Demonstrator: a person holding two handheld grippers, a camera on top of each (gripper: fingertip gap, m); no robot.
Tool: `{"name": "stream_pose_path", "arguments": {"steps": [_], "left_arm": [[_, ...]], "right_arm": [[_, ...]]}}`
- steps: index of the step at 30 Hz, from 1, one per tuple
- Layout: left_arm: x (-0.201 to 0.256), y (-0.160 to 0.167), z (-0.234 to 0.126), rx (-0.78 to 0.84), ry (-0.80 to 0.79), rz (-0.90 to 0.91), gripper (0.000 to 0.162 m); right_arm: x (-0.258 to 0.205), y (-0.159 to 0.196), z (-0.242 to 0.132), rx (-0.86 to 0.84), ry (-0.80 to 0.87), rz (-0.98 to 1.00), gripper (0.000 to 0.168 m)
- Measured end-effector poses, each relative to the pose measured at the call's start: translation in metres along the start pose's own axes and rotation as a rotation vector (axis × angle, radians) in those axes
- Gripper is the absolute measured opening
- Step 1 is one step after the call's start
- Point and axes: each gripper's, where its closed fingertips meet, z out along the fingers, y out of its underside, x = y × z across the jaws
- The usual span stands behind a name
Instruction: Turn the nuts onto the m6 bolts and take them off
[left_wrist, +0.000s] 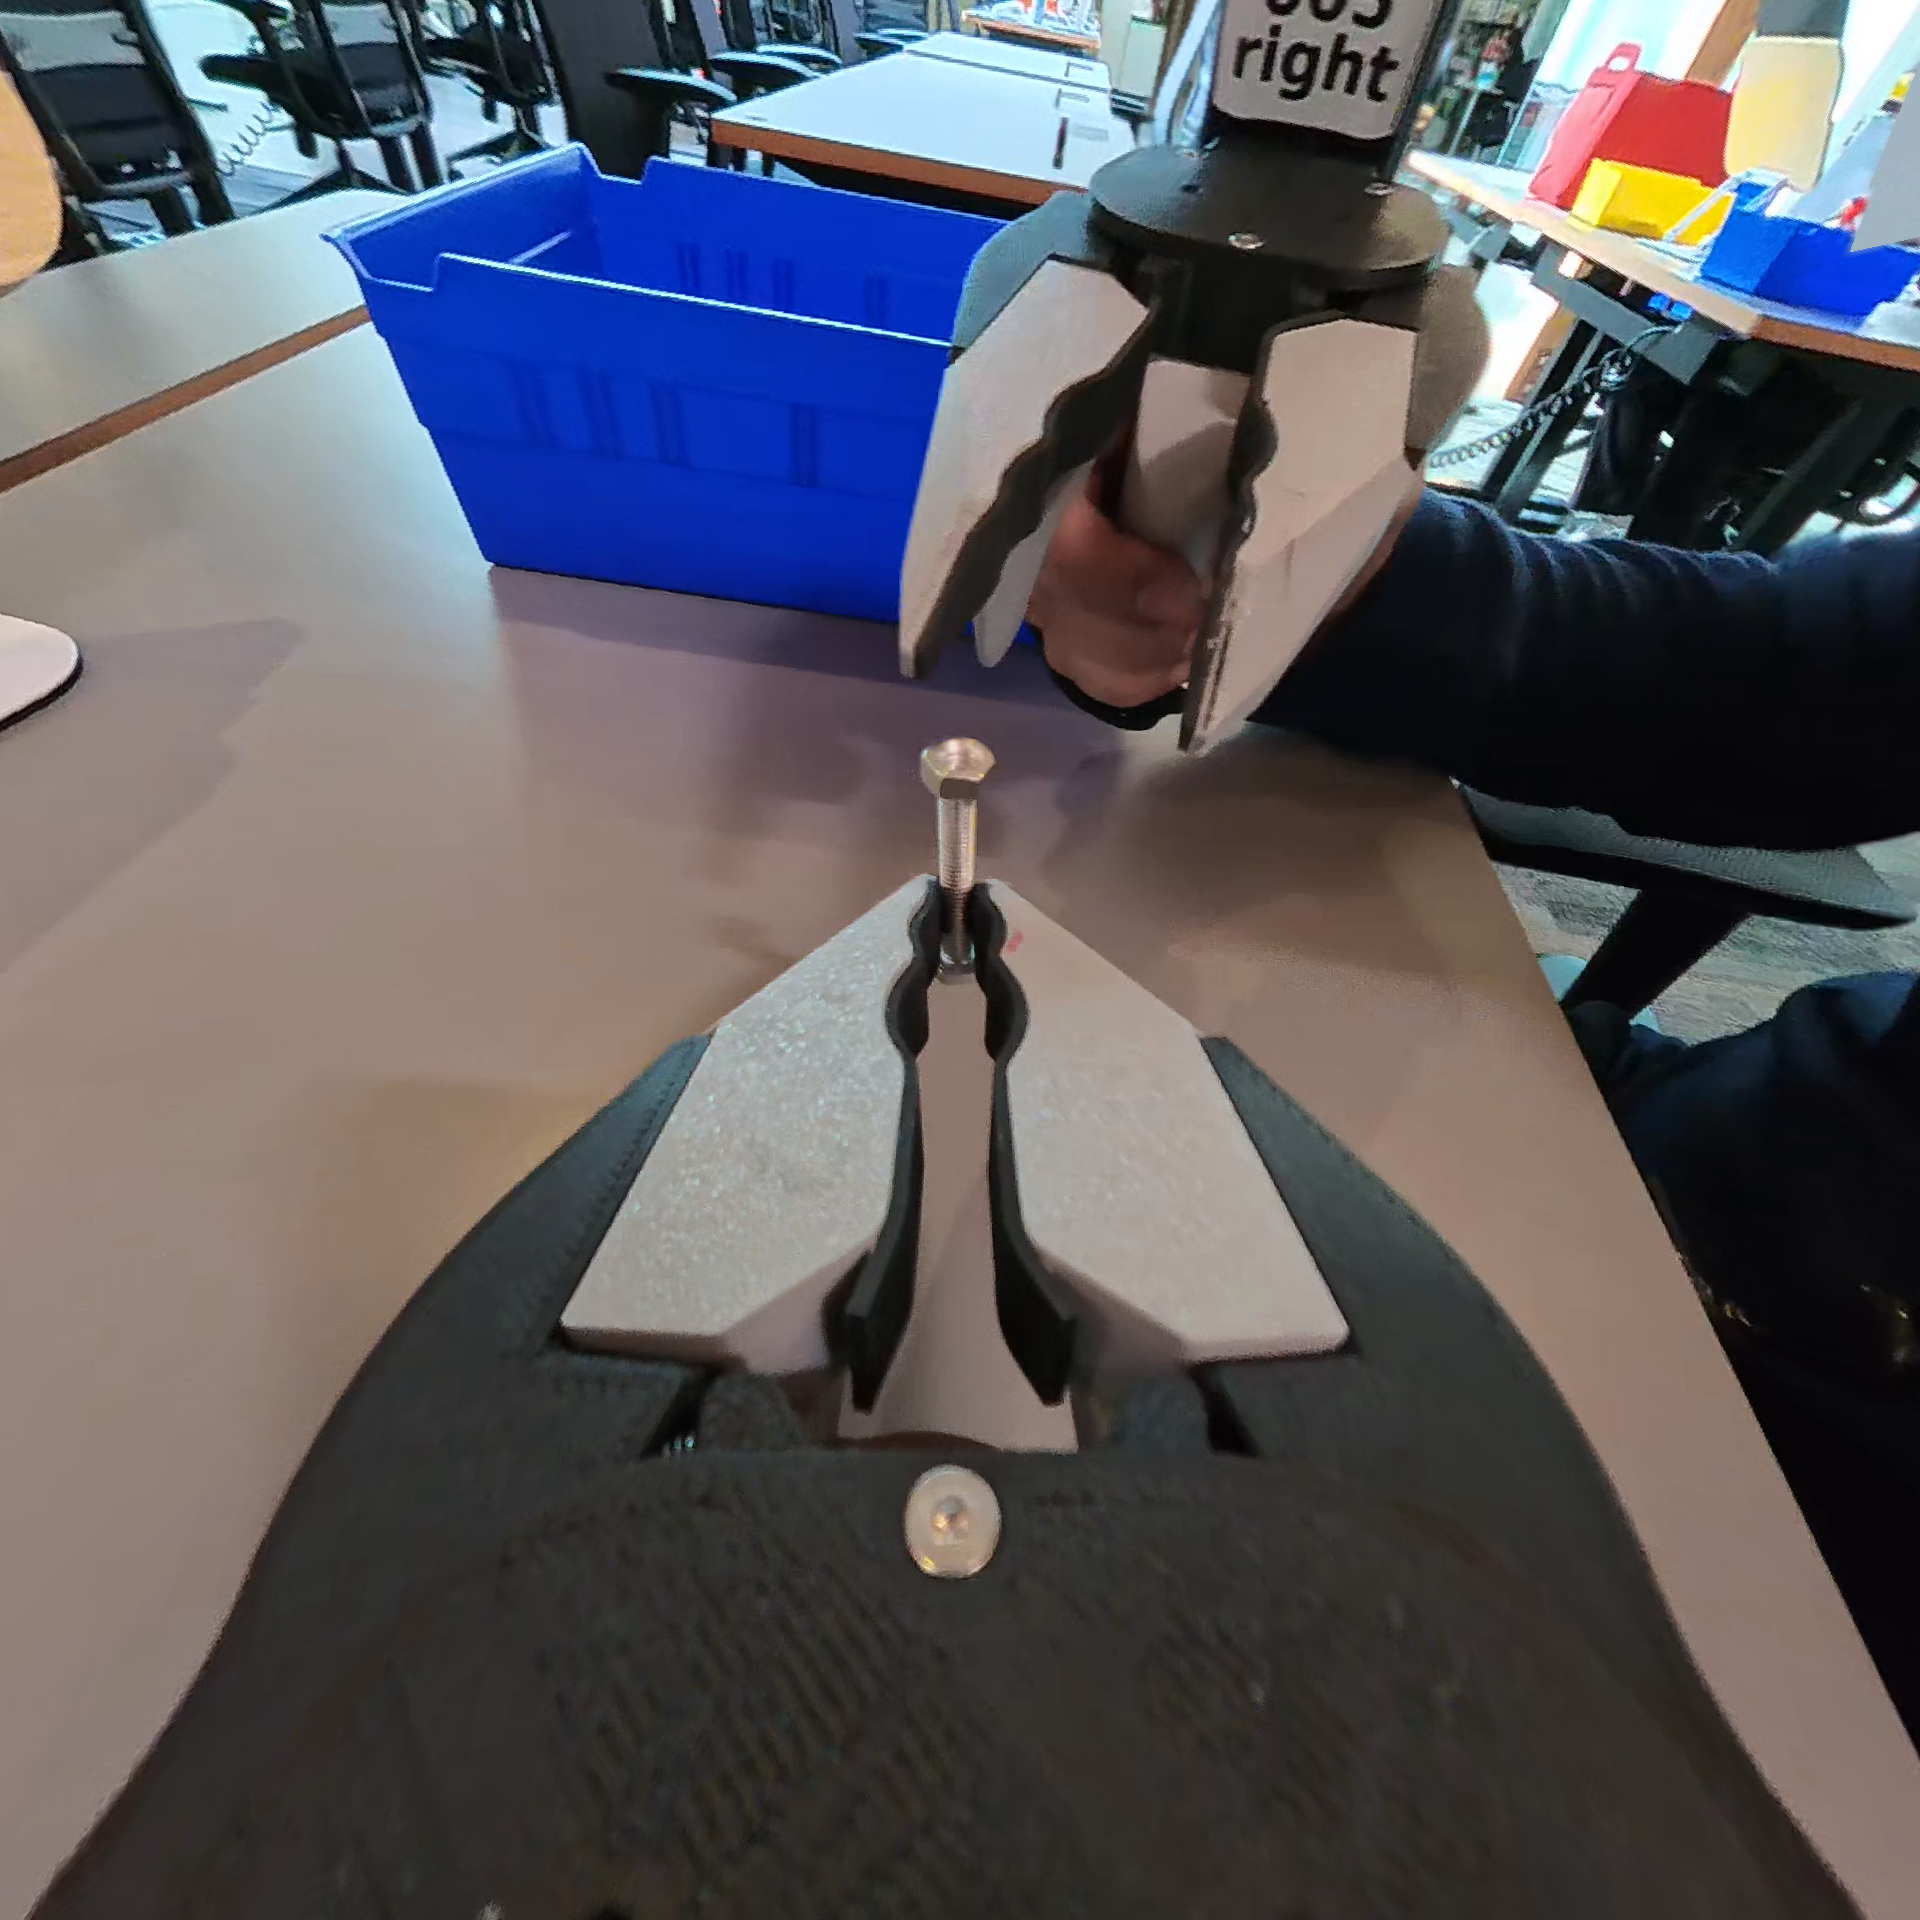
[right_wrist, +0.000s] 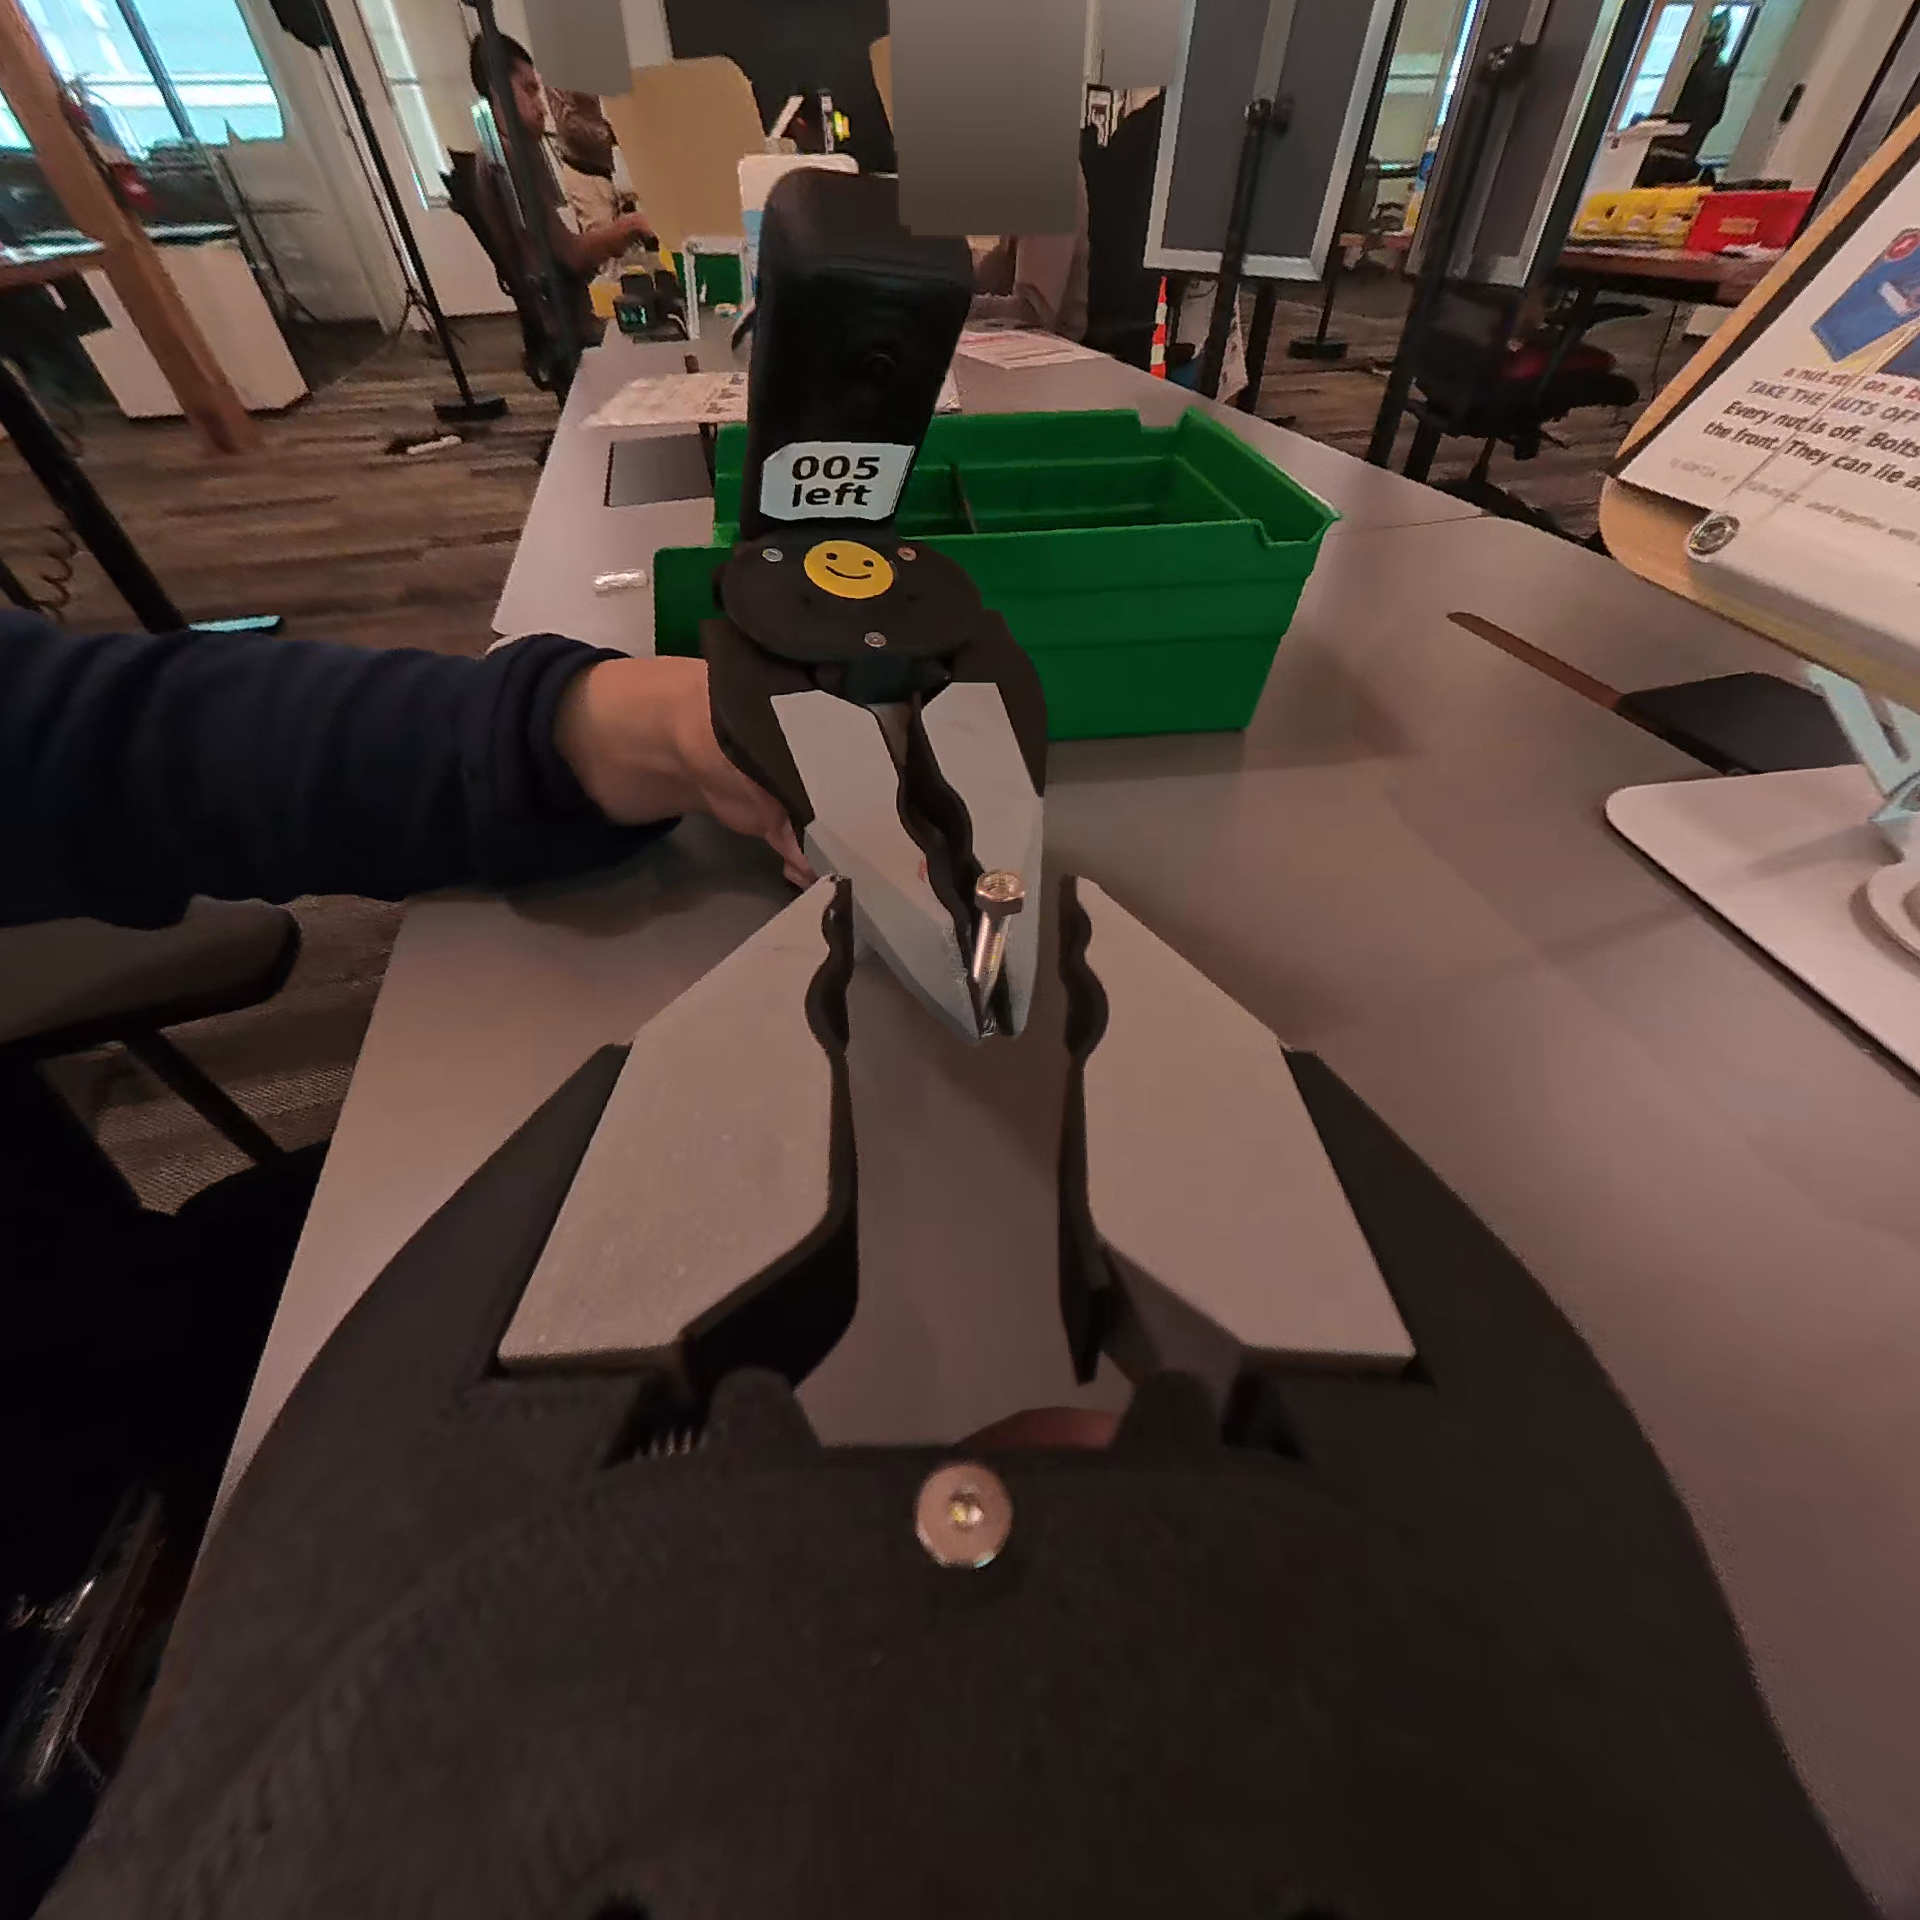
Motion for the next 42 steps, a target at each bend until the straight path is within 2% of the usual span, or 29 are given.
{"name": "stream_pose_path", "arguments": {"steps": [10, 42], "left_arm": [[0.013, 0.0, 0.005, -0.004, 0.044, 0.038, 0.003], [0.003, -0.002, 0.003, 0.01, 0.001, 0.015, 0.003]], "right_arm": [[-0.012, 0.003, 0.007, 0.005, -0.044, -0.002, 0.037], [-0.01, 0.005, 0.003, 0.0, -0.032, 0.017, 0.037]]}}
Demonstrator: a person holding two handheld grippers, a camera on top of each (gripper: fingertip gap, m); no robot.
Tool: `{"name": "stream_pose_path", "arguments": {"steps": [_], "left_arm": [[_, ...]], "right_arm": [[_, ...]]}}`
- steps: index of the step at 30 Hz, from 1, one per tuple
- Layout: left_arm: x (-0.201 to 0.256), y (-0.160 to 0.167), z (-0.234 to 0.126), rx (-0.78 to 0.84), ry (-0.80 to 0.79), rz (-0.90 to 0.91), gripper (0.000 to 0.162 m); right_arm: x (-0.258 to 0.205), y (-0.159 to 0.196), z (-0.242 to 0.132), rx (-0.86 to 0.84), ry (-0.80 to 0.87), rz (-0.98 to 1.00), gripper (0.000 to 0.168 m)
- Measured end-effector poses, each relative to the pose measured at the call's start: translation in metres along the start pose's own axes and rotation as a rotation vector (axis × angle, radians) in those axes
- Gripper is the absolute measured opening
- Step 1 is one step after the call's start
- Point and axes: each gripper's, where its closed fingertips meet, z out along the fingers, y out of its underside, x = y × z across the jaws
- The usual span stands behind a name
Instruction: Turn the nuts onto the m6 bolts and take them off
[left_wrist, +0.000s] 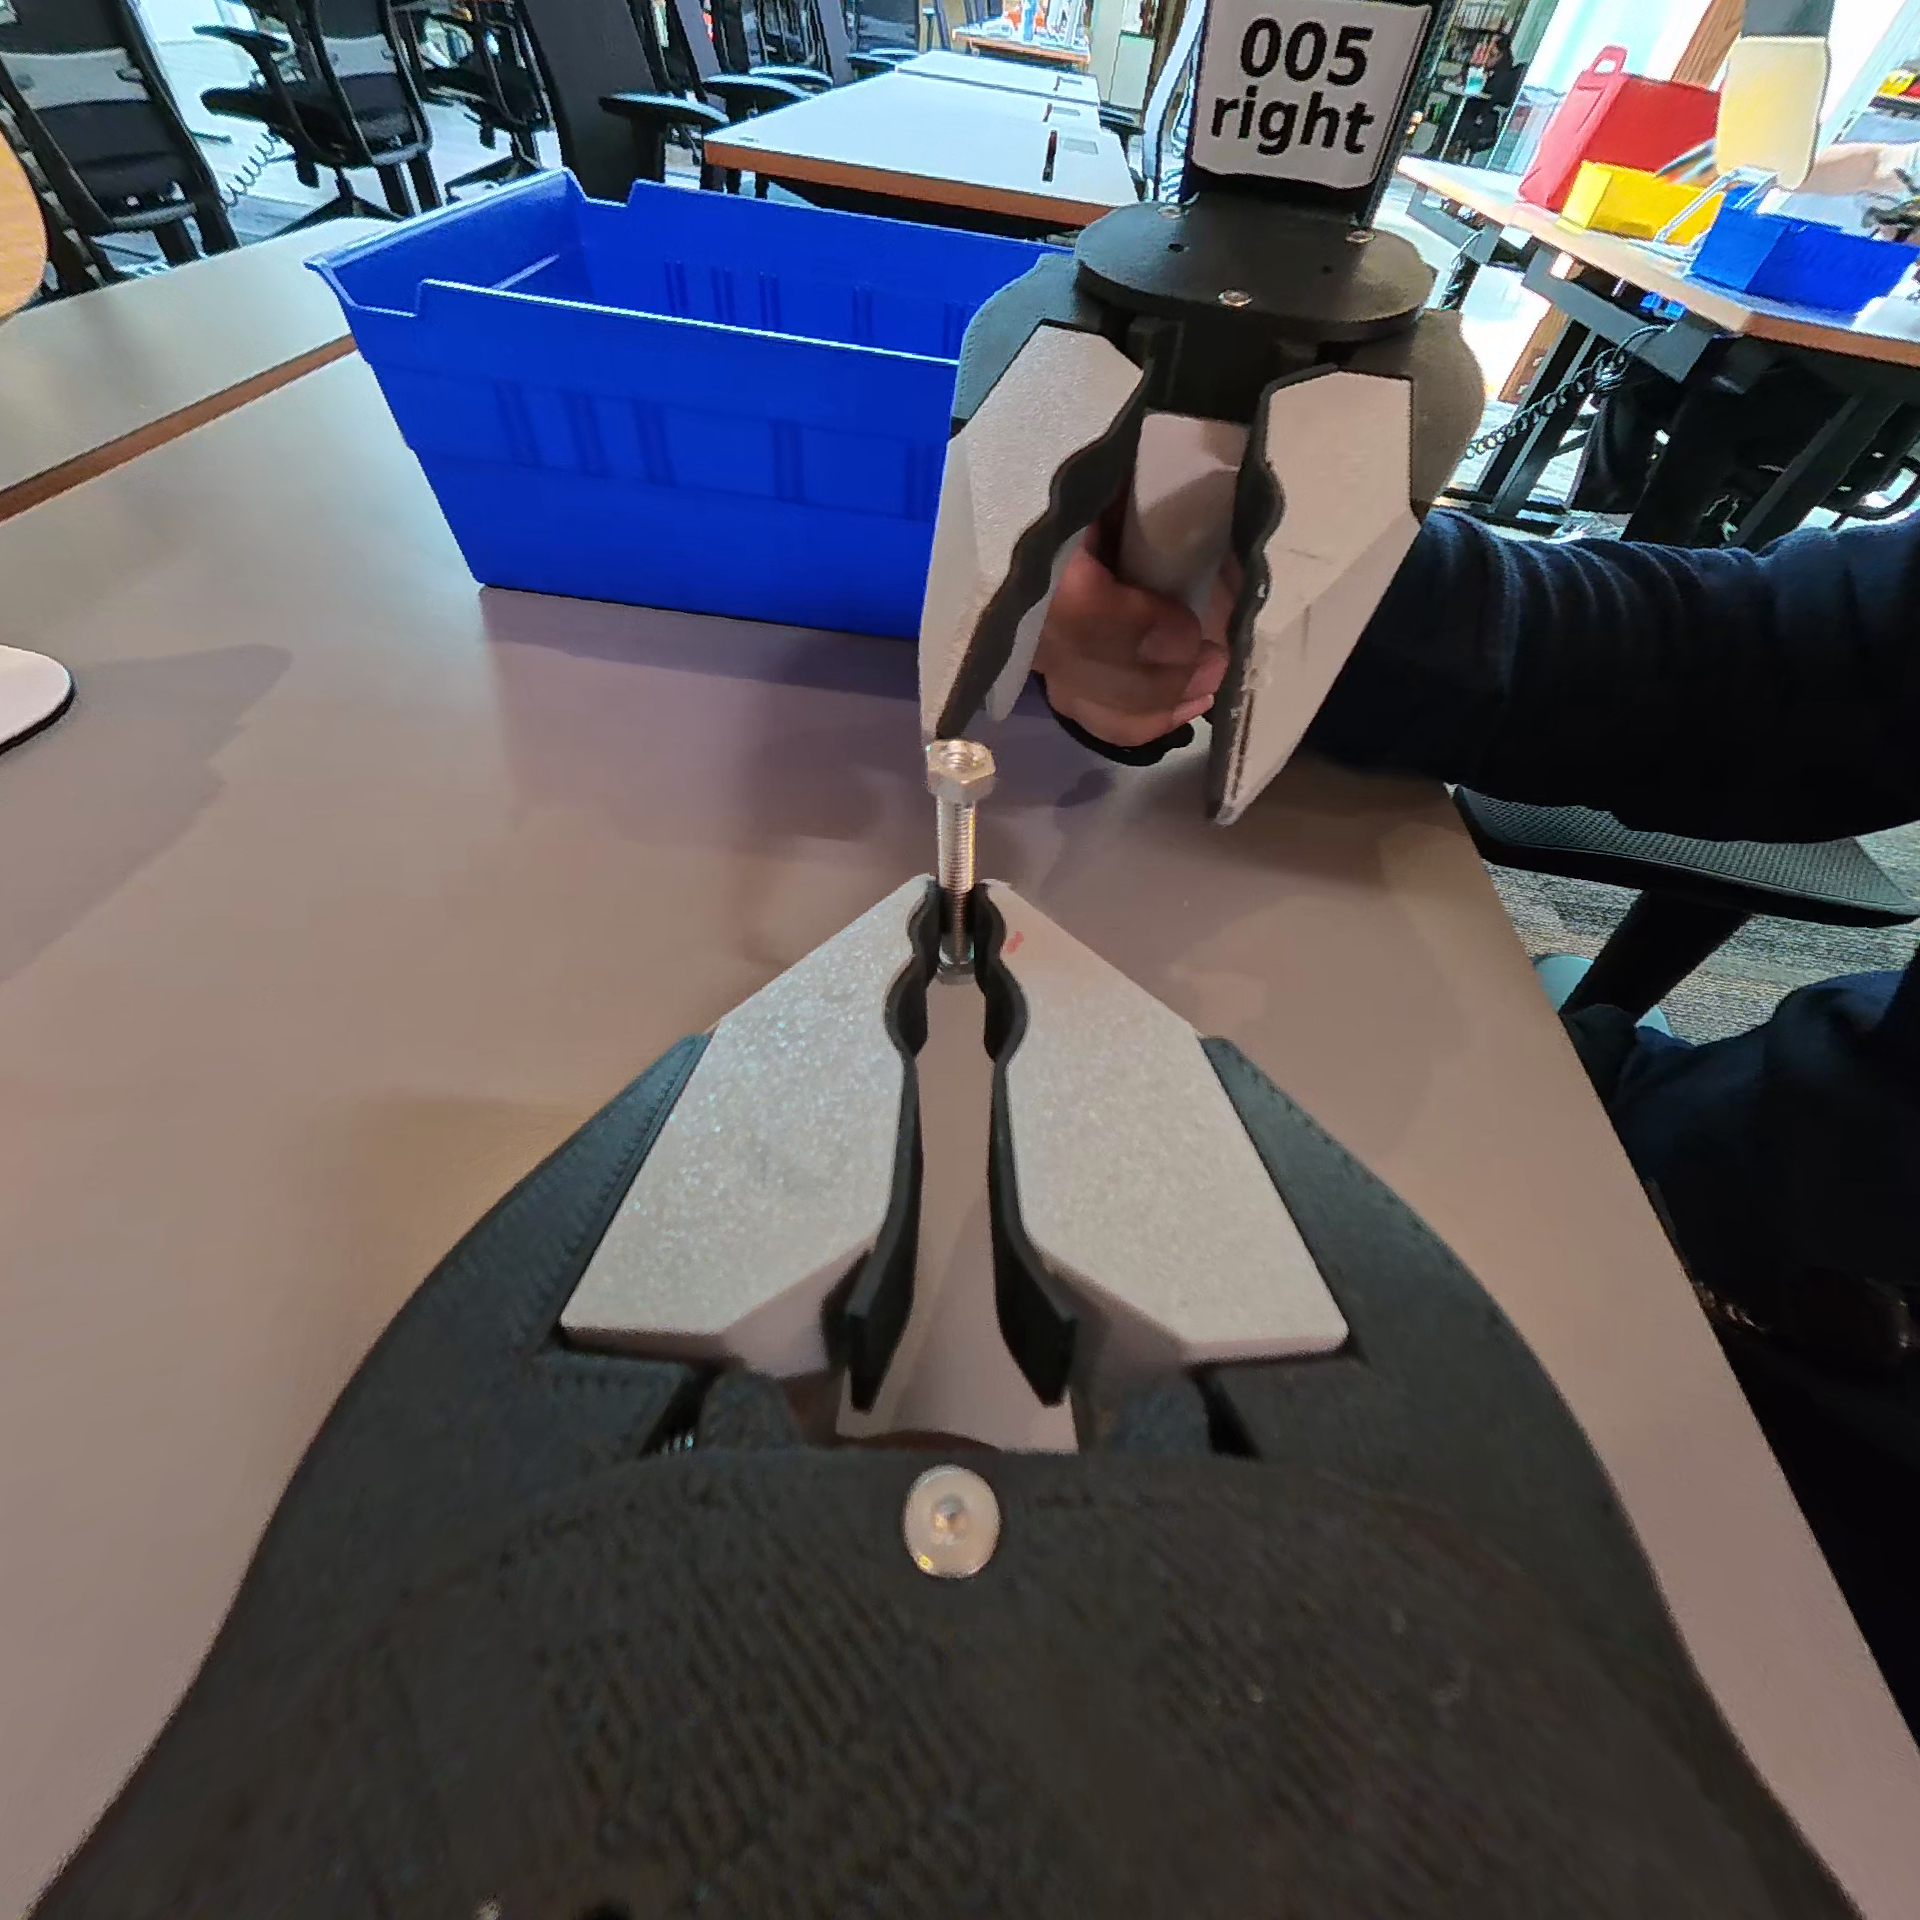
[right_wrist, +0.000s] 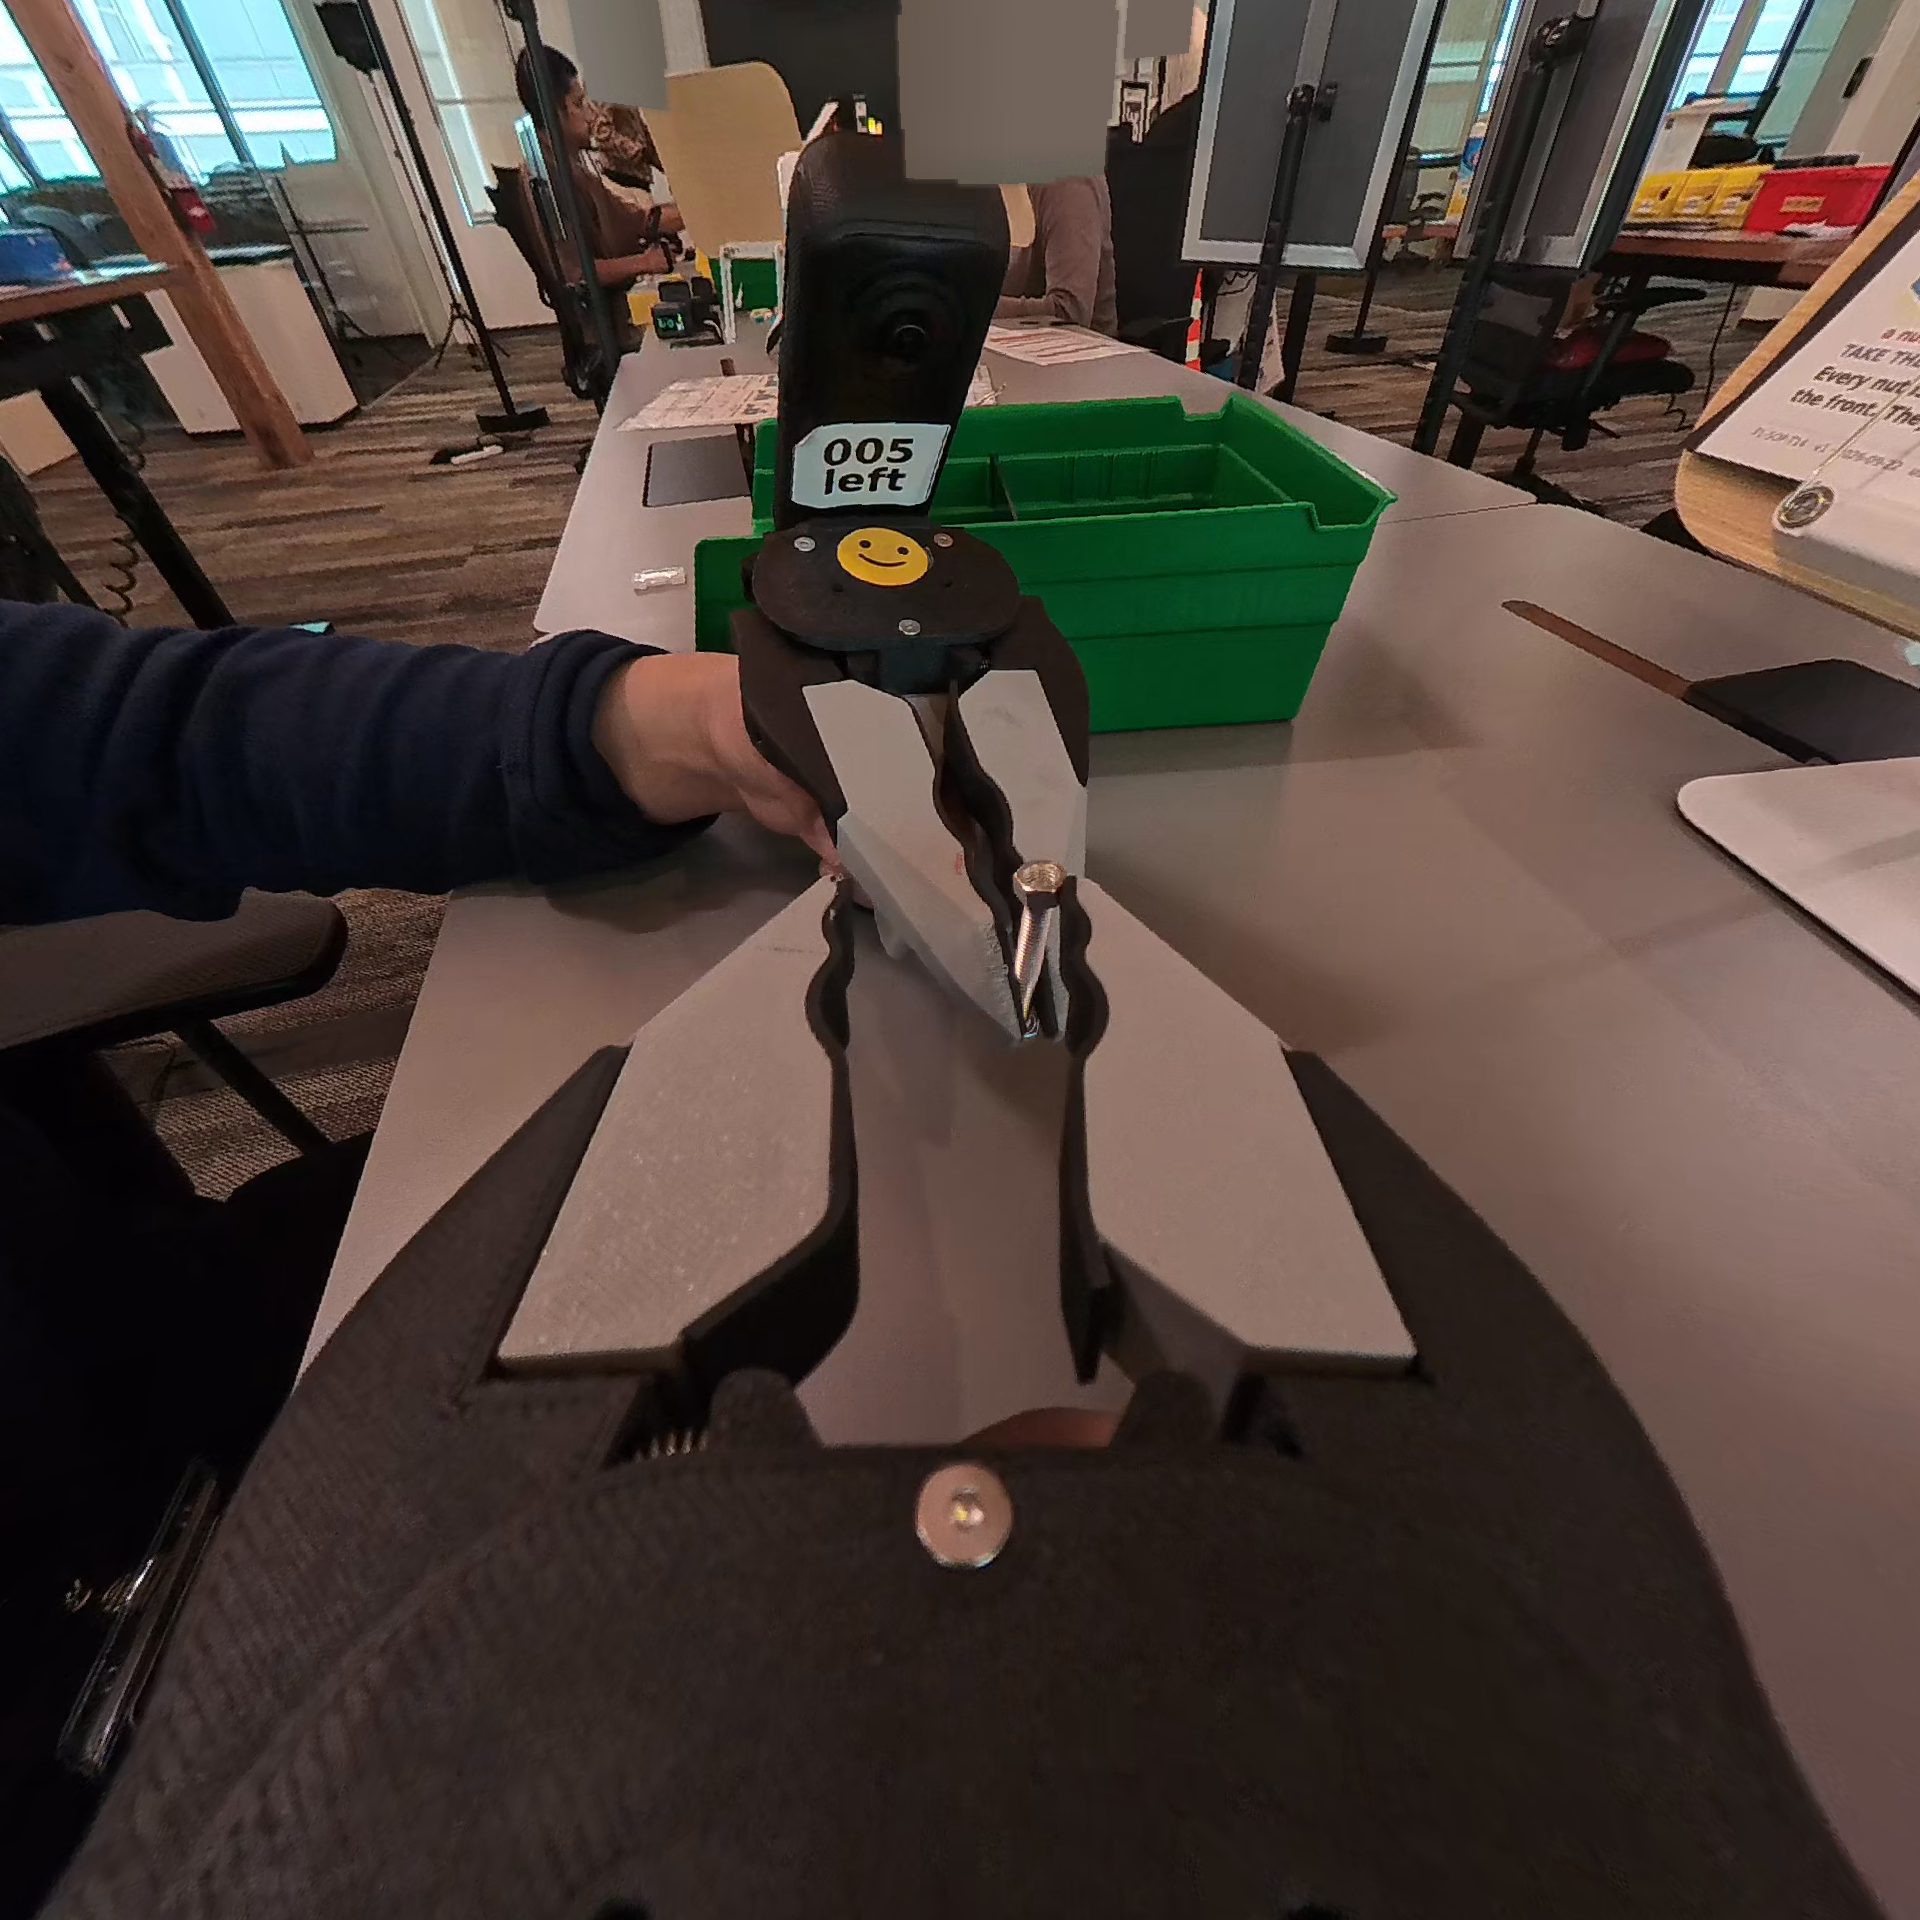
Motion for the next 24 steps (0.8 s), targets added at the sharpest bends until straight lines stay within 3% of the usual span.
{"name": "stream_pose_path", "arguments": {"steps": [16, 24], "left_arm": [[-0.005, 0.001, -0.001, -0.008, -0.026, -0.017, 0.003], [-0.004, 0.003, 0.0, -0.018, -0.019, -0.019, 0.003]], "right_arm": [[0.01, 0.003, -0.001, -0.016, 0.062, -0.008, 0.034], [0.018, 0.003, -0.004, -0.072, 0.193, -0.241, 0.022]]}}
